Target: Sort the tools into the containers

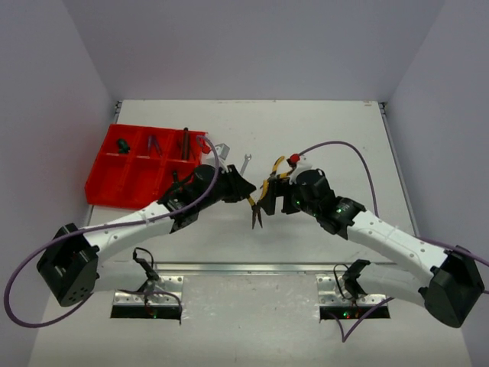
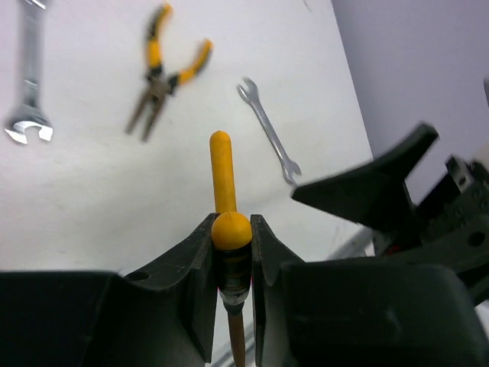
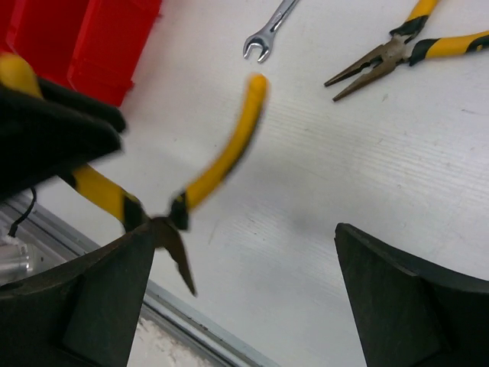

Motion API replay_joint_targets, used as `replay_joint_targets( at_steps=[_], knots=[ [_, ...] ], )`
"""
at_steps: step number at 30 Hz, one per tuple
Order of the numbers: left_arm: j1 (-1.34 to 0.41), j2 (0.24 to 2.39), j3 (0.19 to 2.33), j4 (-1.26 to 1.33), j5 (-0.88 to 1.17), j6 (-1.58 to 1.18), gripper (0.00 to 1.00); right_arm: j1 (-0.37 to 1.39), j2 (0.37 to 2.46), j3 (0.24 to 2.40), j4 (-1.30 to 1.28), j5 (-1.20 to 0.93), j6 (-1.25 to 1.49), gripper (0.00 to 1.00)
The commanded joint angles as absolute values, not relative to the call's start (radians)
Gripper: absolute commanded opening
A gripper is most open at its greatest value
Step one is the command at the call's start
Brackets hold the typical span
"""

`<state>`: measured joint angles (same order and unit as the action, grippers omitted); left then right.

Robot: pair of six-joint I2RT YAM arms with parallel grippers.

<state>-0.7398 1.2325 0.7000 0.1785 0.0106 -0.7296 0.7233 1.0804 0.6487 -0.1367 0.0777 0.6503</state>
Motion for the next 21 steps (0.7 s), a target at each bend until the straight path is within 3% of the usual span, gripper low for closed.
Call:
replay_joint_targets(
  at_steps=[1,6,14,21],
  knots=[
    [-0.57,1.094,0.813,-0.078,-0.143,-0.664,0.0,0.709,1.02,0.674,-0.204,0.188,0.625,0.99],
    [-0.299,1.059,0.984,-0.375,-0.302,-0.611,0.0,0.657,0.981,0.68,-0.307,0.224,0.568,0.99],
    [-0.08,1.157,1.184,-0.603,-0.592,-0.545,0.0,0.618,0.913,0.615,-0.301,0.192,0.523,0.99],
    [0.191,1.205,1.148,-0.525,-0.483,-0.475,0.0,0.586,0.882,0.557,-0.267,0.146,0.506,0.99]
  ],
)
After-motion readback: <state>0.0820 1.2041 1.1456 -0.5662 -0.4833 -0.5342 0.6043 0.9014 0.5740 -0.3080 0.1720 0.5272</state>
